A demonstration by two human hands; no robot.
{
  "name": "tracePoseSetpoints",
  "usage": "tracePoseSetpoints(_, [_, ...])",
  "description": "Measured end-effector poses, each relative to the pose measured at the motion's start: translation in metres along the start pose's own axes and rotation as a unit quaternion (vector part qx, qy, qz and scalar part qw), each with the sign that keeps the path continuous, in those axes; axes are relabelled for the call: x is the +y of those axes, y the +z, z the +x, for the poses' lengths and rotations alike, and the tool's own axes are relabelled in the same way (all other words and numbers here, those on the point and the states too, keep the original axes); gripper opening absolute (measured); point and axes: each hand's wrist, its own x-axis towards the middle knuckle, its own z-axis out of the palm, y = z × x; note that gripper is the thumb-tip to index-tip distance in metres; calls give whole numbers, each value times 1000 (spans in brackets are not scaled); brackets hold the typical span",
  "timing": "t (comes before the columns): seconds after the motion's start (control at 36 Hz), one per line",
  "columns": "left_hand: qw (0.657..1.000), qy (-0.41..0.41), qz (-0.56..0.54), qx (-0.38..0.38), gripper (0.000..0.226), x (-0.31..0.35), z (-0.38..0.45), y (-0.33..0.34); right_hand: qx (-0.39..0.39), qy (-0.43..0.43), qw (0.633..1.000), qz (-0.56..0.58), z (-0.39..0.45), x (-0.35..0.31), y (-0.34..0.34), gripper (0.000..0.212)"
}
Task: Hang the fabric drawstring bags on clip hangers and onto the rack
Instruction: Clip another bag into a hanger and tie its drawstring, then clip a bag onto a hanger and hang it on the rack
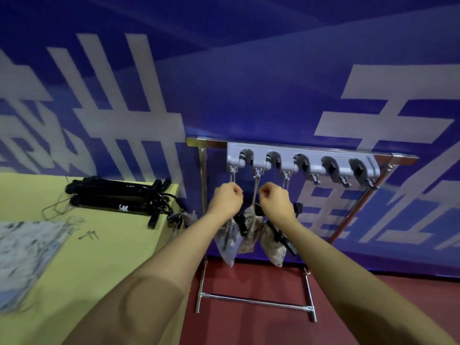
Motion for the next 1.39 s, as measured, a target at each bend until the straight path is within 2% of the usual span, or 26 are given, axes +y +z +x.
tracePoseSetpoints(0.14, [998, -30, -17, 45, 24, -51, -10, -50, -36, -26, 999, 9, -14, -48, 35, 19])
tracePoseSetpoints(0.22, [996, -49, -3, 71, 16, -83, -23, -90, -59, -38, 997, 17, -21, -81, 69, 21])
tracePoseSetpoints(0.33, [993, -73, -5, 92, 16, -133, -37, -140, -97, -66, 993, 20, -33, -127, 123, 19])
tracePoseSetpoints(0.47, [989, -101, 12, 103, 20, -199, -53, -208, -137, -91, 986, 29, -51, -194, 198, 22])
tracePoseSetpoints(0.81, [982, -160, 68, 69, 25, -345, -79, -320, -227, -116, 966, 30, -87, -282, 369, 25])
tracePoseSetpoints(0.89, [980, -173, 74, 58, 33, -376, -76, -338, -247, -118, 962, 16, -91, -295, 407, 24])
tracePoseSetpoints(0.97, [979, -184, 79, 46, 15, -394, -75, -348, -278, -124, 953, -13, -91, -302, 430, 31])
tracePoseSetpoints(1.06, [976, -191, 98, 27, 19, -410, -72, -355, -308, -162, 934, -80, -88, -304, 453, 37])
tracePoseSetpoints(1.14, [973, -183, 137, 14, 23, -424, -66, -358, -302, -199, 921, -145, -85, -300, 471, 40])
tracePoseSetpoints(1.25, [971, -183, 153, -33, 30, -439, -61, -351, -284, -199, 923, -167, -84, -298, 483, 39])
tracePoseSetpoints(1.39, [966, -176, 178, -68, 45, -451, -61, -336, -249, -205, 925, -202, -85, -301, 490, 20])
